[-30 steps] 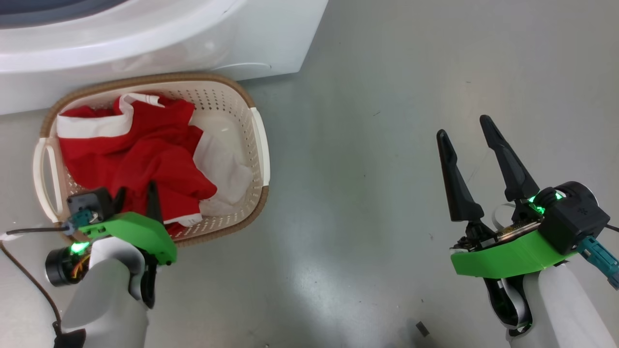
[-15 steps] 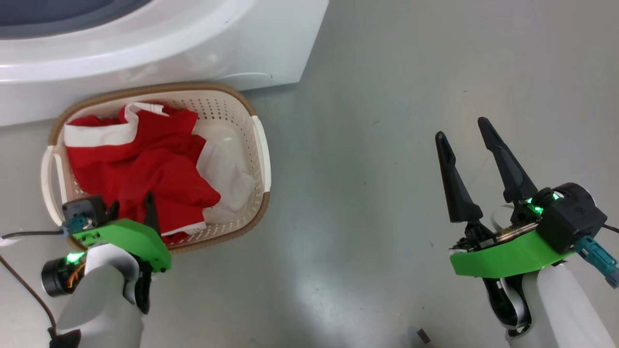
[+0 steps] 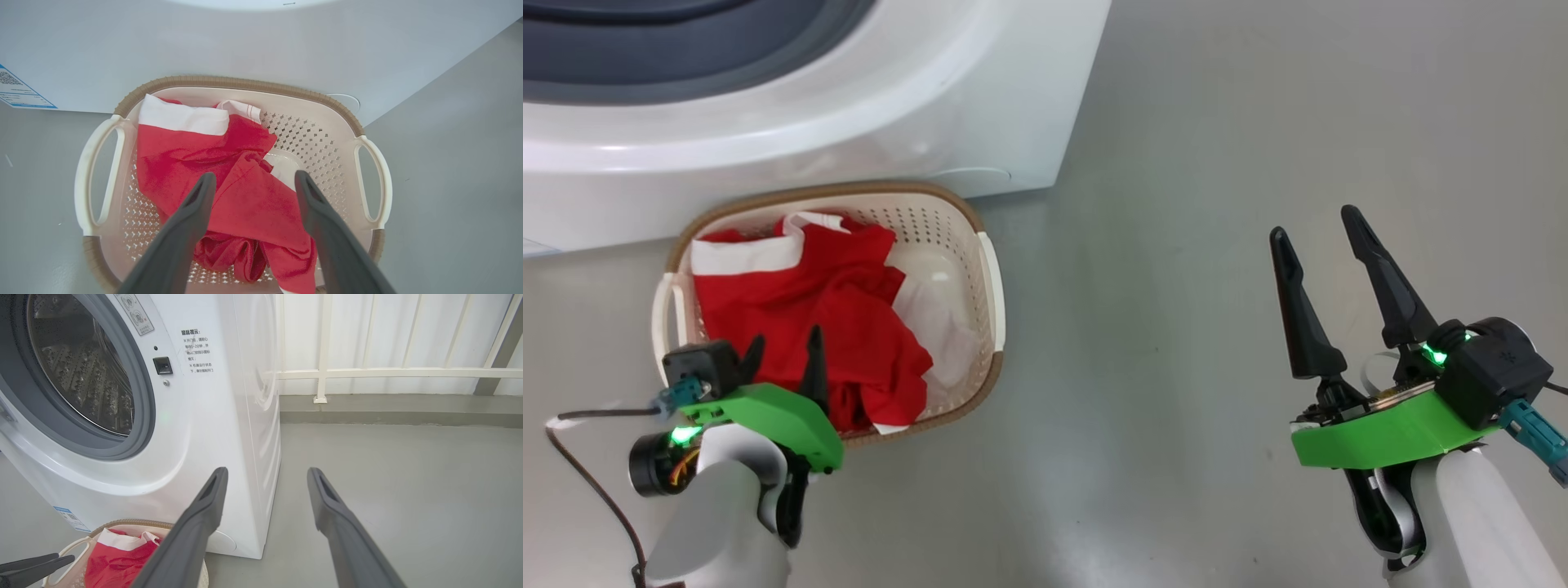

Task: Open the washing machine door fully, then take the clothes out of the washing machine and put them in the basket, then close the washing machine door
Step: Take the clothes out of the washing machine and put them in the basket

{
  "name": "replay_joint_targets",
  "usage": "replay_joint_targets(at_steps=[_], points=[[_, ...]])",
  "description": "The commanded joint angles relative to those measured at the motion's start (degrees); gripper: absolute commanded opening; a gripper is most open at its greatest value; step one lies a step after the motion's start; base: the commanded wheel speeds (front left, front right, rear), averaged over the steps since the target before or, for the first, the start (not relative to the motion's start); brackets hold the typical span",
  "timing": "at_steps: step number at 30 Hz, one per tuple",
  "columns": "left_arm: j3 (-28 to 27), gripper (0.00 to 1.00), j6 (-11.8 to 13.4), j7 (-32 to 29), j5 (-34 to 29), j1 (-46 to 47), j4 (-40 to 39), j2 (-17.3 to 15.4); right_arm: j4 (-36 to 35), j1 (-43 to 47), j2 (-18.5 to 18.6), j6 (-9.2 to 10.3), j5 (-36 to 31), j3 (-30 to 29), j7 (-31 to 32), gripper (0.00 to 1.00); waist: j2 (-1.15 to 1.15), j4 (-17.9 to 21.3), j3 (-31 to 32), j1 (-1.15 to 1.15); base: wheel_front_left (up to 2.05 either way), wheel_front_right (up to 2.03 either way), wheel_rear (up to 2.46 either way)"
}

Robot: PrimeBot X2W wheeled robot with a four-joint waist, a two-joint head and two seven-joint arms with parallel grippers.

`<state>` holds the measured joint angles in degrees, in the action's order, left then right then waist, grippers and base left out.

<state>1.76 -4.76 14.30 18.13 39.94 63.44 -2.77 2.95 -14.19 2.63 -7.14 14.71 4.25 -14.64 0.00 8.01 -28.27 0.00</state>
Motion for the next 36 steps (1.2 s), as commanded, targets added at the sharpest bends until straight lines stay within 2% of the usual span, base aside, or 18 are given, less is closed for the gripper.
replay_joint_targets(at_steps=[1, 12, 25, 36], points=[[-1.2, 1.00, -0.7, 0.7, -0.2, -2.2, -2.5, -1.5, -1.1, 1.2, 0.2, -0.35, 0.2, 0.7, -0.4, 1.00, 0.00, -0.9, 1.8, 0.00, 0.00, 0.00, 0.00], [-2.1, 1.00, -0.6, 0.7, -1.7, -11.0, -20.3, -0.4, 0.2, 3.8, 0.2, -0.35, -1.3, -0.7, -0.4, 1.00, 0.00, -3.2, 8.1, 0.00, 0.00, 0.00, 0.00], [-0.7, 1.00, 1.5, 0.7, -4.5, -20.3, -40.2, -0.1, 1.6, 6.8, 0.2, -0.35, -3.0, -1.7, -0.4, 1.00, 0.00, -4.9, 15.4, 0.00, 0.00, 0.00, 0.00], [-0.8, 1.00, 2.4, 0.7, -5.6, -26.5, -49.7, -0.1, 1.1, 9.7, 0.2, -0.35, -4.0, -3.4, -0.4, 1.00, 0.00, -5.5, 19.6, 0.00, 0.00, 0.00, 0.00]])
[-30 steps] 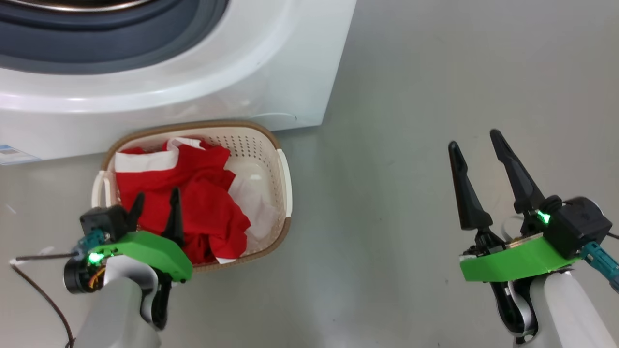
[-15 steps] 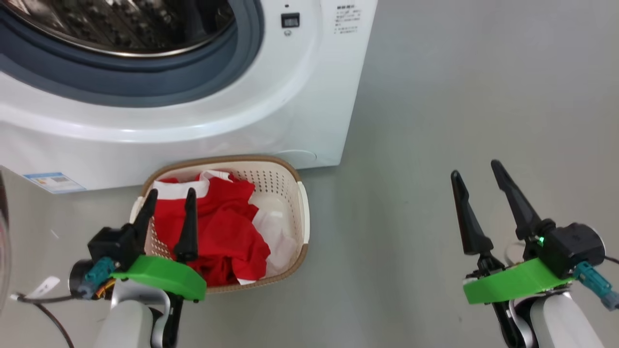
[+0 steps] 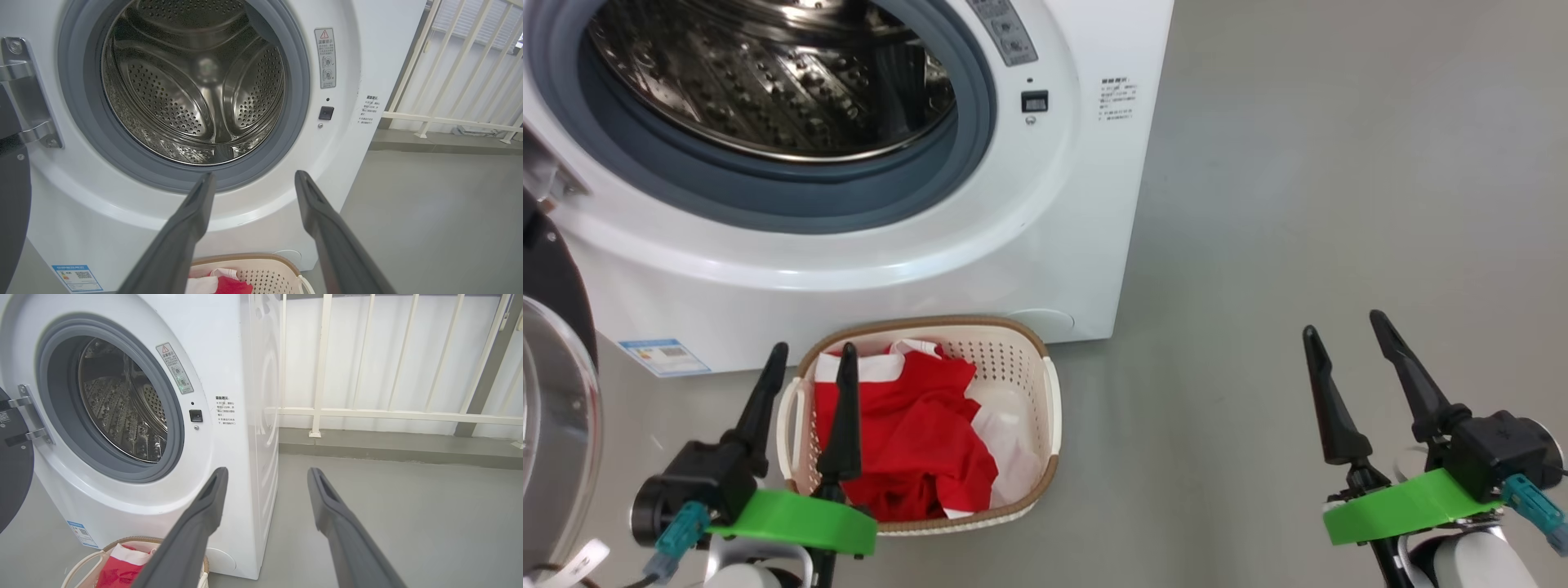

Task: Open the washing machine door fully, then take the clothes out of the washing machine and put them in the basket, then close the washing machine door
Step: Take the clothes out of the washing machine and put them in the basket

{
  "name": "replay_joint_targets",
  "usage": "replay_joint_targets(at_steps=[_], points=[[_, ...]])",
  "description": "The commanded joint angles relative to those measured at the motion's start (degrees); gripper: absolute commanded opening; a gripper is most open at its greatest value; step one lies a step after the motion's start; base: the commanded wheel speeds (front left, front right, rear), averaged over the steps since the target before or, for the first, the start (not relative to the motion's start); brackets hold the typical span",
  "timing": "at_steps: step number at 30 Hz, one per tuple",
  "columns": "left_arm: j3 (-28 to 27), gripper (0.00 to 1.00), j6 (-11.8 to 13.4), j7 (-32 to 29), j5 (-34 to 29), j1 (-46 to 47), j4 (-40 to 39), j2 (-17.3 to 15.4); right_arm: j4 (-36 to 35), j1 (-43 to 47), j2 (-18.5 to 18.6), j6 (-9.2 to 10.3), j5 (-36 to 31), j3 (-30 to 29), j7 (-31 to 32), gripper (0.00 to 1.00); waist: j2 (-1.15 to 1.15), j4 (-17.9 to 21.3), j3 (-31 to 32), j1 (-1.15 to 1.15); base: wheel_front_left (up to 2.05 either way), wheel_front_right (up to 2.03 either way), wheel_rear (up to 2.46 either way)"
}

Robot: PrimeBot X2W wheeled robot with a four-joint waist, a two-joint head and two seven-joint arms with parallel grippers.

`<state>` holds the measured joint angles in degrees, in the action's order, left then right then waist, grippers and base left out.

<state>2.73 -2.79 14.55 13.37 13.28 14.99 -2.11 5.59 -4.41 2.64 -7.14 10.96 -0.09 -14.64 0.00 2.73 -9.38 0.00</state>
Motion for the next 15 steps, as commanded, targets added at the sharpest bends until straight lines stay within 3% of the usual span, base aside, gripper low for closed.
replay_joint_targets(at_steps=[1, 15], points=[[-1.9, 1.00, 0.4, 0.4, -1.0, -0.3, -2.1, -0.8, -1.6, 0.3, 0.2, -0.35, -0.3, 0.7, -0.4, 1.00, 0.00, -0.3, 1.1, 0.00, 0.00, 0.00, 0.00], [-4.9, 1.00, 3.9, 0.4, -1.0, -7.6, -10.0, -0.8, -3.9, 5.3, 0.2, -0.35, -0.7, -2.1, -0.4, 1.00, 0.00, 0.3, 6.1, 0.00, 0.00, 0.00, 0.00]])
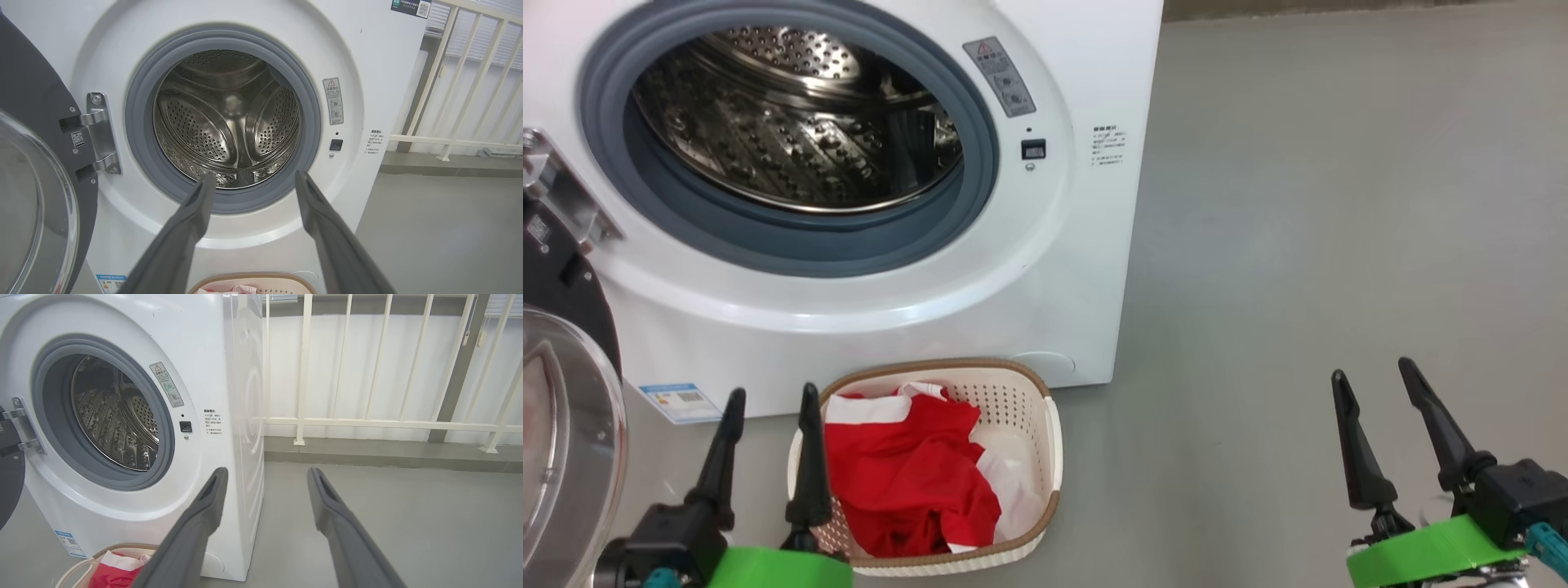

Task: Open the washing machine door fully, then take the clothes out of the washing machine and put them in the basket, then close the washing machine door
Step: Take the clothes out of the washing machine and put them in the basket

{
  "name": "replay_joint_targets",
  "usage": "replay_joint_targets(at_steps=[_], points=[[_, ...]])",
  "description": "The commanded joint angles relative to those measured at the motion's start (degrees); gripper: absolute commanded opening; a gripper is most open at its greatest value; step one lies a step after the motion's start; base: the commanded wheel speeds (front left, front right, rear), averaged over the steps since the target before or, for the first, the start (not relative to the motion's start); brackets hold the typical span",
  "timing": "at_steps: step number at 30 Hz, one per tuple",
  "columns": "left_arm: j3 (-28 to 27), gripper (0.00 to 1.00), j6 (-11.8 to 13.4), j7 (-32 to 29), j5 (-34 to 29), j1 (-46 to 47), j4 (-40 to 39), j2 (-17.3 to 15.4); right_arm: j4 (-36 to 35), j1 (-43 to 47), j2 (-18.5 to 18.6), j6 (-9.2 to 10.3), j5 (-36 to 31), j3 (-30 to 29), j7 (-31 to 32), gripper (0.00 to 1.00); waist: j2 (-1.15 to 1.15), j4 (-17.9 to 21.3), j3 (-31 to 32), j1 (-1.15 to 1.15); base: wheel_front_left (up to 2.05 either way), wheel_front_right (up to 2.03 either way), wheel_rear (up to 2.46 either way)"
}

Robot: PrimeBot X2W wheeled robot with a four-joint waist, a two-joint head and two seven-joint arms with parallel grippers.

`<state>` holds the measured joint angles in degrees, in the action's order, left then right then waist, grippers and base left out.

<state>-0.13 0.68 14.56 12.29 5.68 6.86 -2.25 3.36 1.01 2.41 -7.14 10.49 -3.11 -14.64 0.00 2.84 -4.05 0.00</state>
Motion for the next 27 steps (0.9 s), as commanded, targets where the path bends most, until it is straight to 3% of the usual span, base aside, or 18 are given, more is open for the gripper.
replay_joint_targets(at_steps=[1, 13, 27], points=[[-1.9, 1.00, 0.3, 0.4, -0.7, -0.6, -2.0, -0.6, -1.7, 0.4, 0.5, -0.35, -0.2, 0.7, -0.4, 1.00, 0.00, 0.3, 1.2, 0.00, 0.00, 0.00, 0.00], [-1.8, 1.00, -0.8, 0.4, 0.1, -5.0, -1.0, -0.6, -3.3, 4.5, 0.5, -0.35, 0.2, -0.9, -0.4, 1.00, 0.00, 1.4, 5.1, 0.00, 0.00, 0.00, 0.00], [-1.8, 1.00, -1.7, 0.4, -0.6, -6.6, -0.2, -0.6, -4.4, 5.8, 0.5, -0.35, 0.0, -1.2, -0.4, 1.00, 0.00, 1.2, 5.5, 0.00, 0.00, 0.00, 0.00]])
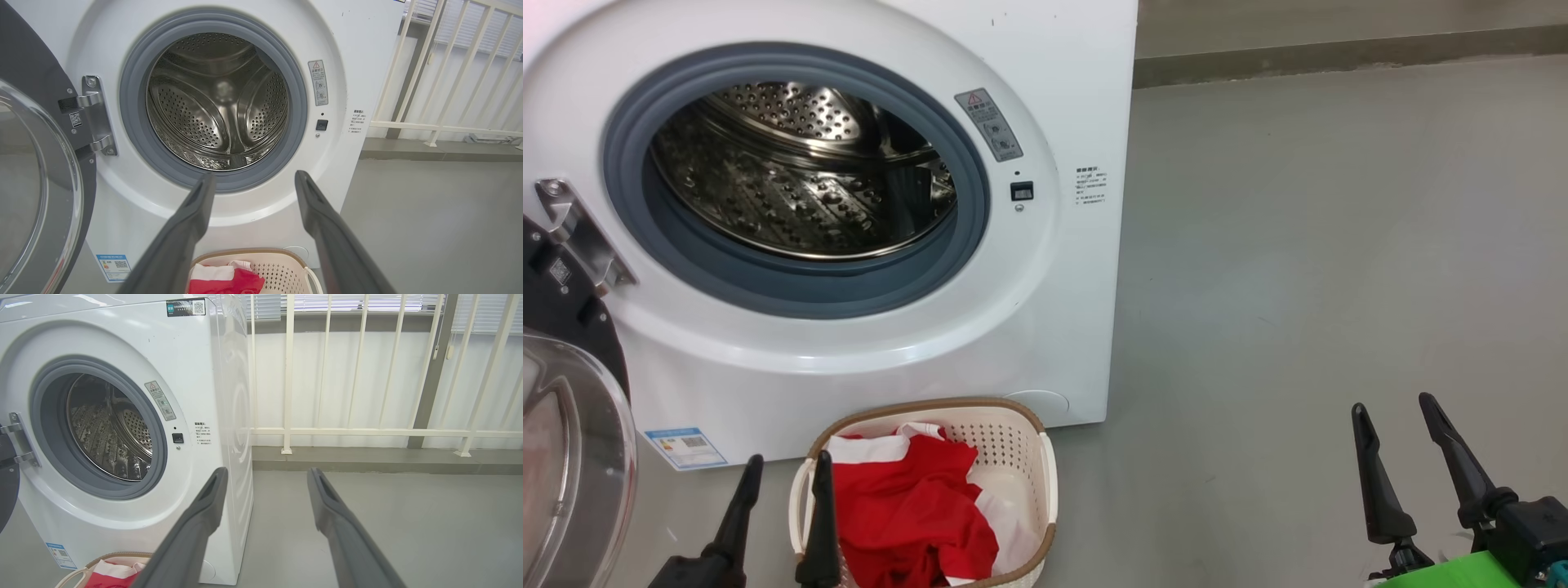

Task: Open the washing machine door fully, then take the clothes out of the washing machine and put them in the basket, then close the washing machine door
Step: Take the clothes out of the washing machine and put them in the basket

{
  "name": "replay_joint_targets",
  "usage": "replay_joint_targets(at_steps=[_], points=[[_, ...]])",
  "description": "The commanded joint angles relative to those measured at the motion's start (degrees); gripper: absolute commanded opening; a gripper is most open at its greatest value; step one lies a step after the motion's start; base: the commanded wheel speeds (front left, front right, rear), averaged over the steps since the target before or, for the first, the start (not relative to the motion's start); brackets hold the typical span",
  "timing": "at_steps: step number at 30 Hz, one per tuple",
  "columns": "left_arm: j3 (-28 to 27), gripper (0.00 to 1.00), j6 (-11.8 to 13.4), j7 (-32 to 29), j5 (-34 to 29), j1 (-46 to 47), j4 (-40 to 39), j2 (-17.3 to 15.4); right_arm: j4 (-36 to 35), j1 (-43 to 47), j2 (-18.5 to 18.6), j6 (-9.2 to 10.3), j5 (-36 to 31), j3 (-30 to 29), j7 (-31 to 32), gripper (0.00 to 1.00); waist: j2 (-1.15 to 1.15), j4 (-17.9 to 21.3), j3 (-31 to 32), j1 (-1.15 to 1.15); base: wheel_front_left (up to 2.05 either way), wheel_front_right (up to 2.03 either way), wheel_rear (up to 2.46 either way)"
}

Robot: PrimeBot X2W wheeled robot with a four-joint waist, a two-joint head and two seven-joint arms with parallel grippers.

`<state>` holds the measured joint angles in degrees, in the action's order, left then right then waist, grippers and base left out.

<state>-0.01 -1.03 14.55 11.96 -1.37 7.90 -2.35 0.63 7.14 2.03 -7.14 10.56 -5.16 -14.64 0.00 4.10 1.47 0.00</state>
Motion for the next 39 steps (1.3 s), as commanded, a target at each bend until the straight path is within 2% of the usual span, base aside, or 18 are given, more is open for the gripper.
replay_joint_targets(at_steps=[1, 17, 22, 39], points=[[-1.9, 1.00, 0.1, 0.4, -0.3, 0.5, -1.3, -0.5, -1.6, -0.3, 0.8, -0.35, -0.1, 0.8, -0.4, 1.00, 0.00, 0.0, 0.0, 0.00, 0.00, 0.00, 0.00], [-2.2, 1.00, -0.1, 0.4, -0.8, 0.2, -2.5, -0.5, -1.6, -0.1, 0.8, -0.35, 0.2, 0.9, -0.4, 1.00, 0.00, -0.2, 0.3, 0.00, 0.00, 0.00, 0.00], [-2.3, 1.00, 0.8, 0.4, -0.9, 0.1, -2.1, -0.5, -1.6, -0.1, 0.8, -0.35, 0.2, 0.9, -0.4, 1.00, 0.00, -0.4, 0.3, 0.00, -0.24, 0.14, 0.10], [-1.8, 1.00, 0.0, 0.4, -1.4, 0.2, -2.8, -0.5, -1.6, -0.1, 0.8, -0.35, 0.1, 1.2, -0.4, 1.00, 0.00, -0.9, -0.5, 0.00, -1.24, 1.13, 0.11]])
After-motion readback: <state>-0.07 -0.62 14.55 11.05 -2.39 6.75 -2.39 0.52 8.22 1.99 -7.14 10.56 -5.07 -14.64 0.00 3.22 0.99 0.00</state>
